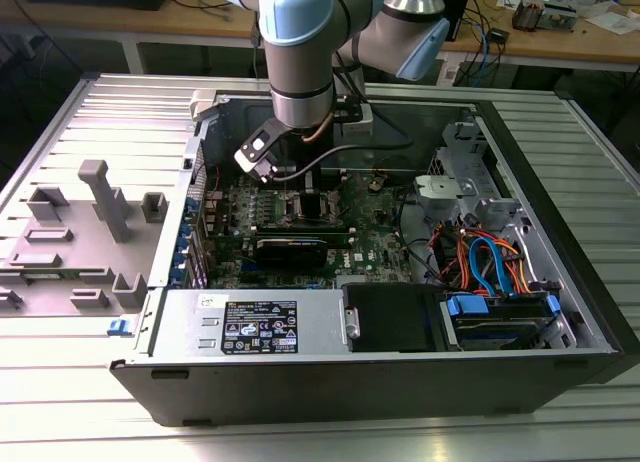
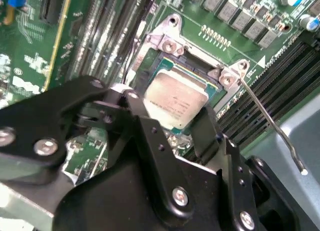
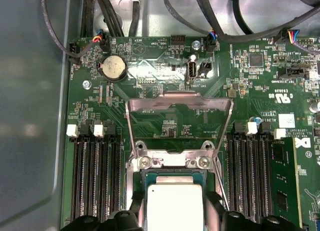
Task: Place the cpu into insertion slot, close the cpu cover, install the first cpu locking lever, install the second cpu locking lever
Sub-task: 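Place the cpu into insertion slot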
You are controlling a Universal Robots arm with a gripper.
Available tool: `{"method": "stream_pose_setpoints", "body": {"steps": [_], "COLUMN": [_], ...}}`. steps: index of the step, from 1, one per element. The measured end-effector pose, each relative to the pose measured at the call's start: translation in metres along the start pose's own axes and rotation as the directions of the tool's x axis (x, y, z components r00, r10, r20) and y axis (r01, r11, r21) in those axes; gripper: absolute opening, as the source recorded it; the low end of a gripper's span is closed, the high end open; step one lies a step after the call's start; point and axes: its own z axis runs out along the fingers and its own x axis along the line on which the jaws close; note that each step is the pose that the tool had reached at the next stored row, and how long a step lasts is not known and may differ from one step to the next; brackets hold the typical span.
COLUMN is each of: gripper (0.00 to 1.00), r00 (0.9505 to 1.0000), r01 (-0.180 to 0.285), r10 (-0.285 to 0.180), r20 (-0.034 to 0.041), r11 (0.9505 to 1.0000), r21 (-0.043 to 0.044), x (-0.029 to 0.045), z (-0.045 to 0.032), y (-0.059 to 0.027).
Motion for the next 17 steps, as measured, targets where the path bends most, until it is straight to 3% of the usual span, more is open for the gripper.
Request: {"method": "stream_pose_setpoints", "body": {"steps": [1, 2, 8, 16, 17], "gripper": [0.61, 0.68, 0.68, 0.66, 0.60], "r00": [1.0000, 1.0000, 1.0000, 1.0000, 1.0000], "r01": [0.000, 0.000, 0.000, 0.000, 0.000], "r10": [0.000, 0.000, 0.000, 0.000, 0.000], "r20": [0.0012, 0.0013, 0.0014, 0.0014, 0.0014], "r11": [1.0000, 1.0000, 1.0000, 1.0000, 1.0000], "r21": [0.0005, 0.0005, 0.0005, 0.0023, 0.0032], "x": [-0.0002, -0.0002, -0.0002, -0.0004, -0.0003], "z": [-0.0003, -0.0004, -0.0022, -0.0159, -0.0177], "y": [-0.0001, -0.0001, 0.0001, 0.0017, 0.0020]}}
